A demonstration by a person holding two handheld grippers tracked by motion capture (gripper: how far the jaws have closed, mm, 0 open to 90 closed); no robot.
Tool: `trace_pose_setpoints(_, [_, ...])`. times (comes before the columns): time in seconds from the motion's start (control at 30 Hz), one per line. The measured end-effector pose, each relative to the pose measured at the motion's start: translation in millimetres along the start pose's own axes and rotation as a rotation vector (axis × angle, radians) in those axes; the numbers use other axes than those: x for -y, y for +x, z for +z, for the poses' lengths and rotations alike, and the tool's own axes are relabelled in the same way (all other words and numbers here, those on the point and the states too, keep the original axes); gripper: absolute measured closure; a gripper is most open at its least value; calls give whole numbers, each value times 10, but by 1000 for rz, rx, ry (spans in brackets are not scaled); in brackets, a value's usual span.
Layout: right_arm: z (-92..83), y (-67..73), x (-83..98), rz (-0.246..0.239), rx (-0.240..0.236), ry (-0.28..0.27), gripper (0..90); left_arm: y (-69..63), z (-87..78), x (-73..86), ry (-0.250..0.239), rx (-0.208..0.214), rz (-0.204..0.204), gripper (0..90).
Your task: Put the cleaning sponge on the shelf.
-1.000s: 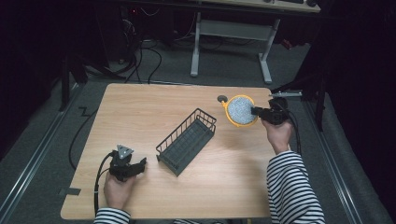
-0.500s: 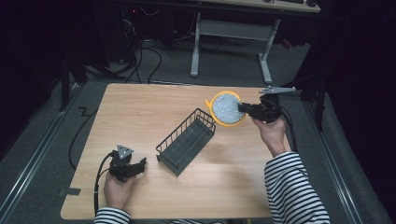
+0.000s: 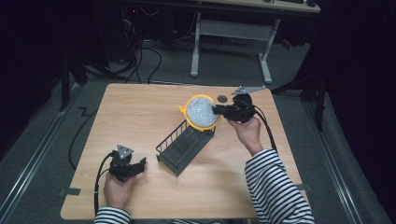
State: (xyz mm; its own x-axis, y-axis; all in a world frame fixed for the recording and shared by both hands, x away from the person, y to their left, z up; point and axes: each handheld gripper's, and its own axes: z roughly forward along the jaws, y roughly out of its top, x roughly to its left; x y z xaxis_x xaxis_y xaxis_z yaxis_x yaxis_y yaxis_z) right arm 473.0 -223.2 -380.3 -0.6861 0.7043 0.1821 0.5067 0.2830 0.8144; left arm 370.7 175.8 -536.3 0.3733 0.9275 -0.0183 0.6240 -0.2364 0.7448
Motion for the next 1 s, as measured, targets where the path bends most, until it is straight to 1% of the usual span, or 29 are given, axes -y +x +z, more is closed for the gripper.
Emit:
trace_pose_setpoints(0.13, [191,57,-21,-13,-28,10,815,7,-1,1,-1,4,-3,312])
trace_pose_setpoints(0.3, [305,92,-11,-7,-61,14,813,2,-1,0,1,1,-1,310])
trace_pose_setpoints(0.37, [358,86,5,5,-94,17,812,3,0,0,-1,2,-3,310])
trace_pose_setpoints(0.4, [383,82,13,7,-99,22,812,5,0,0,-1,3,-4,311])
trace_pose_setpoints(0.57, [476,94,37,14,-104,46,812,9,2,-2,-1,4,-5,310])
trace_pose_setpoints(0.6, [492,96,36,5,-103,53,812,7,3,-3,0,2,-4,310])
trace_pose_setpoints(0.67, [529,109,41,-6,-87,78,811,-7,7,-4,0,-6,-1,312])
trace_pose_setpoints(0.73, [541,126,42,-24,-65,94,810,-6,9,-7,1,-5,-3,309])
trace_pose_setpoints(0.8, [535,121,40,-23,-60,94,810,-6,9,-7,1,-4,-2,308])
trace_pose_setpoints(0.83, [539,119,47,-31,-56,99,809,-7,10,-7,0,-5,-2,308])
trace_pose_setpoints(0.9, [565,112,67,-36,-49,114,809,-7,10,-8,0,-7,-3,310])
trace_pose_setpoints(0.93, [590,104,83,-36,-39,131,808,-6,10,-8,1,-7,-3,310])
trace_pose_setpoints(1.0, [612,93,107,-36,-35,136,808,-8,9,-6,0,-6,-1,306])
